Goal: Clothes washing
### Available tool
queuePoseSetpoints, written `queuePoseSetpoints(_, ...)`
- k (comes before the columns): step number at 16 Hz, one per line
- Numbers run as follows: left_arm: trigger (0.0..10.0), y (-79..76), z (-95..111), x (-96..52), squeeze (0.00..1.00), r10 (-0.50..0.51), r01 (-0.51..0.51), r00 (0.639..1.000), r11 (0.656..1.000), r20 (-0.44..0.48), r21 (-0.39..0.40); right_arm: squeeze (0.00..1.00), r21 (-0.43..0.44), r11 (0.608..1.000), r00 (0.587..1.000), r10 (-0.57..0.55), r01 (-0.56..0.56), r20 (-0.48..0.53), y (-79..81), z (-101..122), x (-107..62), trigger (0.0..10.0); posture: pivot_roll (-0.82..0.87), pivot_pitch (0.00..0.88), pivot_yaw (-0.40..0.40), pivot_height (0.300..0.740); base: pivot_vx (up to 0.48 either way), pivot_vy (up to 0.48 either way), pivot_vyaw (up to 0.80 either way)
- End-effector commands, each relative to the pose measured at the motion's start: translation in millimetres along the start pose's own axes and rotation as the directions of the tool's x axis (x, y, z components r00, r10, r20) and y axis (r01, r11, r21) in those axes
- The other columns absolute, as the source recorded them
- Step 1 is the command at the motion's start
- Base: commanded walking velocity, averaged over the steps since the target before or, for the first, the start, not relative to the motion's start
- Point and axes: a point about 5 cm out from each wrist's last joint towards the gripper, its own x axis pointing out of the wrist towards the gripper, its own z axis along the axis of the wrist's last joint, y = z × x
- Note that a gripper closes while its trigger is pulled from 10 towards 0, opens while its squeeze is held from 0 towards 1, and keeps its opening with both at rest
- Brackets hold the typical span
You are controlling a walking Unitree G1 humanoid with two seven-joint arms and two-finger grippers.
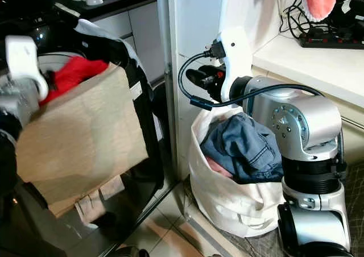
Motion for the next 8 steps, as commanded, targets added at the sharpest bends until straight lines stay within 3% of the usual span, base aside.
queuePoseSetpoints(1,10.0,6.7,10,-0.6,1.0,0.021,-0.021,1.0,1.0,0.02,-0.02,0.0,-0.022,1.0,1.0,0.013,-0.013,0.004,3.3,3,-3.2,10.0,-0.06,0.0,0.079,0.74,0.0,0.0,0.0)
queuePoseSetpoints(5,10.0,5.8,40,-3.5,1.0,0.012,-0.013,0.989,1.0,0.148,0.0,0.0,-0.023,1.0,1.0,0.008,-0.008,0.005,2.6,3,-3.2,10.0,-0.06,0.0,0.086,0.74,0.0,0.0,0.0)
queuePoseSetpoints(6,10.0,-9.8,59,-7.4,0.0,-0.092,0.079,0.962,0.995,0.258,0.059,0.0,-0.022,0.998,0.999,-0.053,0.053,-0.013,-5.6,-2,-3.4,10.0,-0.07,0.0,0.093,0.74,0.0,0.0,0.0)
queuePoseSetpoints(7,10.0,-32.4,65,-11.0,0.0,-0.248,0.223,0.92,0.968,0.304,0.115,0.0,-0.049,0.989,0.987,-0.145,0.142,-0.064,-17.9,-12,-4.0,10.0,-0.07,0.0,0.094,0.74,0.0,0.0,0.0)
queuePoseSetpoints(8,10.0,-51.9,62,-15.1,0.0,-0.39,0.356,0.862,0.921,0.324,0.162,0.95,-0.074,0.979,0.973,-0.198,0.19,-0.12,-26.9,-25,-4.9,10.0,-0.07,0.0,0.095,0.74,0.0,0.0,0.0)
